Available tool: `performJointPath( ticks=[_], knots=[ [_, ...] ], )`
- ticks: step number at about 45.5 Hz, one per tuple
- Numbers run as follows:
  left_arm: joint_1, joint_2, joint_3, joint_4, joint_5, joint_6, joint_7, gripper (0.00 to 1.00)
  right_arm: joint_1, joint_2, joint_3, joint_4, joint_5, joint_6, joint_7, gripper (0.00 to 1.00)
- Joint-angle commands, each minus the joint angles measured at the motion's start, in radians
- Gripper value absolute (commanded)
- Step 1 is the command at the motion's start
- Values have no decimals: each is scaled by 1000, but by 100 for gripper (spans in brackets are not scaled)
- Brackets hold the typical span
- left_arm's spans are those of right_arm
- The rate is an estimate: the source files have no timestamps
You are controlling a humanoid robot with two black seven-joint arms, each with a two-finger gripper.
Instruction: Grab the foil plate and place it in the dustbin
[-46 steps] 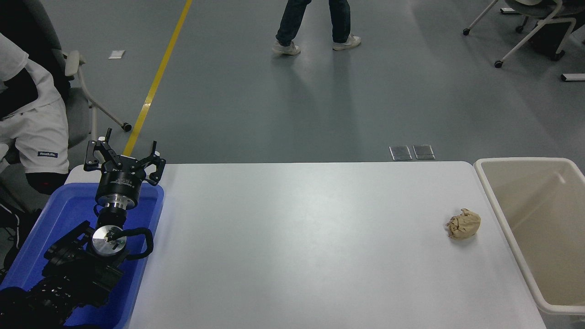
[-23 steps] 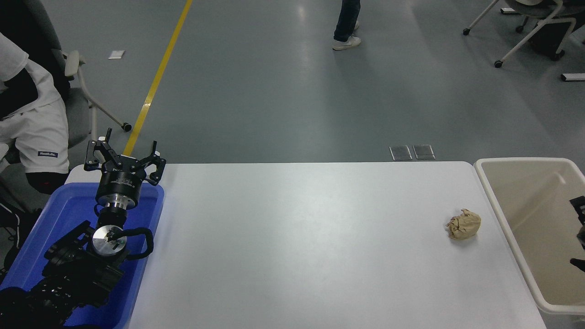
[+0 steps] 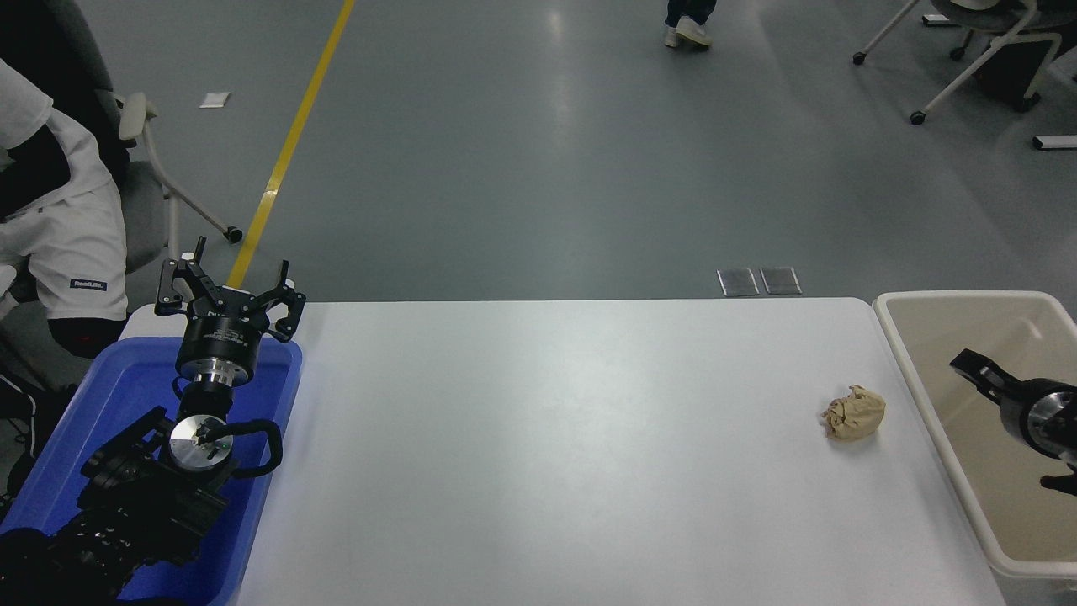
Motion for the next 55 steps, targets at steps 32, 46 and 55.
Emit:
performJointPath(
  ticks=[32,46,55],
  knots=[
    [0,0,0,0,0,0,0,99,811,122,-610,218,-2,875,1,100],
    [0,0,0,0,0,2,0,99,980,204,-644,314,64,915,3,100],
    [0,0,0,1,0,2,0,99,1052,271,-655,322,70,915,4,100]
  ],
)
